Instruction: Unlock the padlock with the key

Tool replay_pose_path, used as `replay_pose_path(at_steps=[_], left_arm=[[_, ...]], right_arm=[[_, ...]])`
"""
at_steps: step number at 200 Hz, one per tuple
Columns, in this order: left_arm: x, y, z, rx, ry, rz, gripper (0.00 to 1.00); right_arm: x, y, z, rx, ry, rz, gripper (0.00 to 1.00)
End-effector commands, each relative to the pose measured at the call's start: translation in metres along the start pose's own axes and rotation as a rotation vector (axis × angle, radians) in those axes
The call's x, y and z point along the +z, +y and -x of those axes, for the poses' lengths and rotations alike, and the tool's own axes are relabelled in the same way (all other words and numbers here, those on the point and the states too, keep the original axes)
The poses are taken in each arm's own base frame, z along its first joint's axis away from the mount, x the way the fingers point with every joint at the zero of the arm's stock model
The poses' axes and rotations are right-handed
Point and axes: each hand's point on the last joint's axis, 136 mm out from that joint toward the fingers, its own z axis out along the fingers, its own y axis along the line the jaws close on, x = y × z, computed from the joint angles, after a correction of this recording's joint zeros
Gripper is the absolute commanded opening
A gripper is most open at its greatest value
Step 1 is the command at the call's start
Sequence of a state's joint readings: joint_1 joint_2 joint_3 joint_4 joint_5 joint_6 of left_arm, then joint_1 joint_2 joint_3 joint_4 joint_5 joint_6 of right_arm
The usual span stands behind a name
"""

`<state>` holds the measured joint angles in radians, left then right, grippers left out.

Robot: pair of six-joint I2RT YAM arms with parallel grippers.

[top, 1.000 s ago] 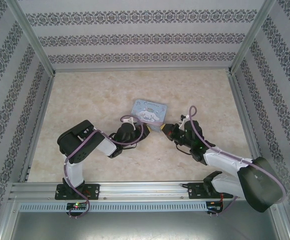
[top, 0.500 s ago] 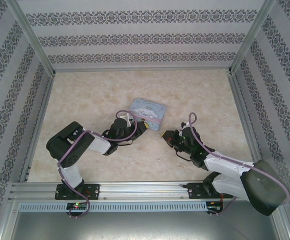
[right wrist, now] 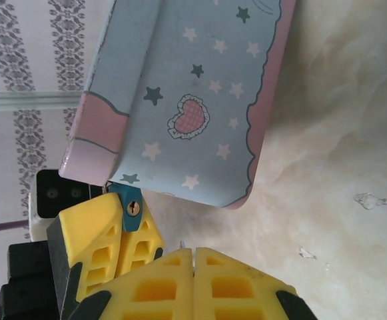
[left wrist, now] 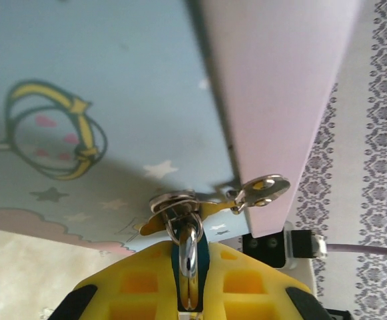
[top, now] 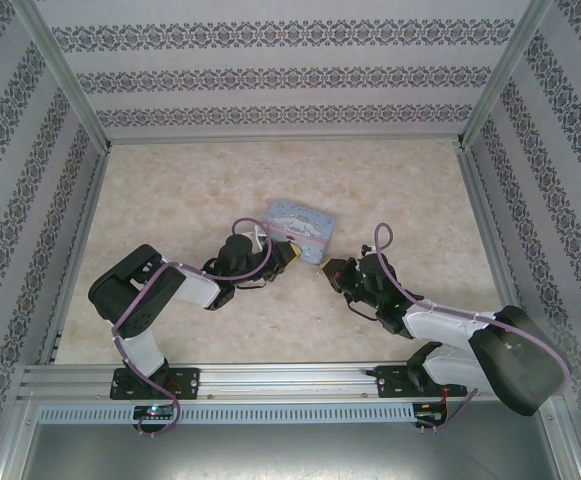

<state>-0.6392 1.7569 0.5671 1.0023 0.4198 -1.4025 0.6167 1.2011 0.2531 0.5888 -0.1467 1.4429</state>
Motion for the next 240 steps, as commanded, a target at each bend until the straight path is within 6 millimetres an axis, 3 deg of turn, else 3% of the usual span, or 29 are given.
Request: replay_pose_path(at_steps=[1,47,123,154,156,161,240], left_arm=[[-0.004,-0.042,0.007,-0.037,-0.007,-0.153,0.00],[-0.005,-0.050,0.011,-0.114,-0.020,-0.185,0.00],[-0.003,-0.048,0.014,-0.204,-0.030,-0.231,0.00],[-0.004,-0.045,0.014,-0.207,-0.035,-0.226,0.00],[-0.004,-0.045,0.014,-0.207,-0.035,-0.226,0.00],[-0.005,-0.045,0.014,-0.207,-0.036,-0.225,0.00],[-0.007,-0.046,0.013,-0.200,-0.035,-0.220,0.00]], right_arm=[[0.001,0.025,0.003,0.030,-0.027,0.077,0.00],[-0.003,0.036,0.000,0.035,-0.035,0.112,0.00],[-0.001,0.061,0.000,0.033,-0.036,0.157,0.00],[0.002,0.058,0.001,0.033,-0.041,0.143,0.00],[0.002,0.068,0.002,0.031,-0.044,0.165,0.00],[0.002,0.071,0.004,0.031,-0.047,0.170,0.00],[0.005,0.066,0.009,0.037,-0.064,0.152,0.00]])
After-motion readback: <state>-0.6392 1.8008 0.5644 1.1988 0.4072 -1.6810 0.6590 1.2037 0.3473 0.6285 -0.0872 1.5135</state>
